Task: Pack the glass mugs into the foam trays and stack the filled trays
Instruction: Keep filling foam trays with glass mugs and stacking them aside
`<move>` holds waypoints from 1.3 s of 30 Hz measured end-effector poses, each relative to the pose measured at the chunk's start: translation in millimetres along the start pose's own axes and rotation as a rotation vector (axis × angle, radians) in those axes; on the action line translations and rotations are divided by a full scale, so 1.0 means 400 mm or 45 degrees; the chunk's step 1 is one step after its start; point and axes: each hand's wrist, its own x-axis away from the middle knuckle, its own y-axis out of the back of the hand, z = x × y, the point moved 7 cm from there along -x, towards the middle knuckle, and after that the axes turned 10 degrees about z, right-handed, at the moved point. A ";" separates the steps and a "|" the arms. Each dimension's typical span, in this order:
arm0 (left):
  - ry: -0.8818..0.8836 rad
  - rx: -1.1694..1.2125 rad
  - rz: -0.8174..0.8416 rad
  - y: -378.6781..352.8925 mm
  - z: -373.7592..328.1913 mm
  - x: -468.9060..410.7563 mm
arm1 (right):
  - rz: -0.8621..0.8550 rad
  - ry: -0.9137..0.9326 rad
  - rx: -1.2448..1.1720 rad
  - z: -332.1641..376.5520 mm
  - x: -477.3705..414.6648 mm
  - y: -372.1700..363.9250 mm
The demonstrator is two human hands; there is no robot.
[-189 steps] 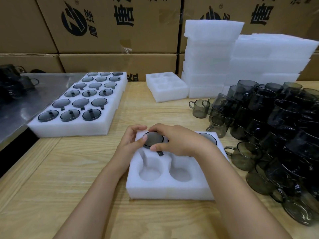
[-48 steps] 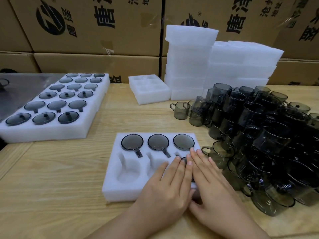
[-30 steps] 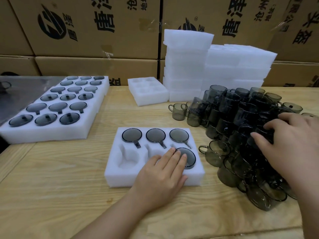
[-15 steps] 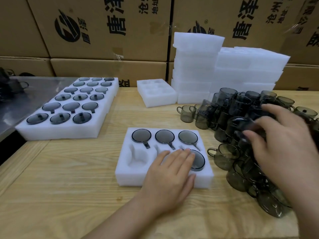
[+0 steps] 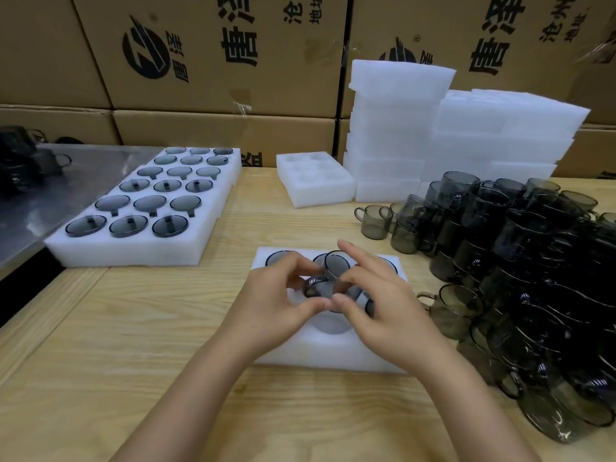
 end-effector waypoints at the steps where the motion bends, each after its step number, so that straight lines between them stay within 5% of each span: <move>1: -0.002 -0.001 -0.013 0.001 0.004 0.001 | -0.015 -0.004 -0.115 -0.008 0.004 0.008; 9: -0.014 0.142 0.071 0.000 0.022 0.003 | 0.150 -0.037 -0.817 -0.063 0.013 0.000; 15: -0.119 0.212 0.002 0.014 0.005 0.004 | 0.002 -0.111 -0.672 -0.083 0.017 0.006; 24: -0.168 -0.117 0.050 -0.004 -0.026 0.021 | -0.254 -0.138 -0.387 -0.043 0.021 0.004; 31: -0.144 -0.110 0.186 -0.022 -0.015 0.024 | -0.038 -0.195 -0.364 -0.032 0.027 -0.017; 39: 0.010 -0.200 0.349 -0.043 0.015 0.021 | -0.100 -0.252 -0.252 -0.028 0.023 -0.027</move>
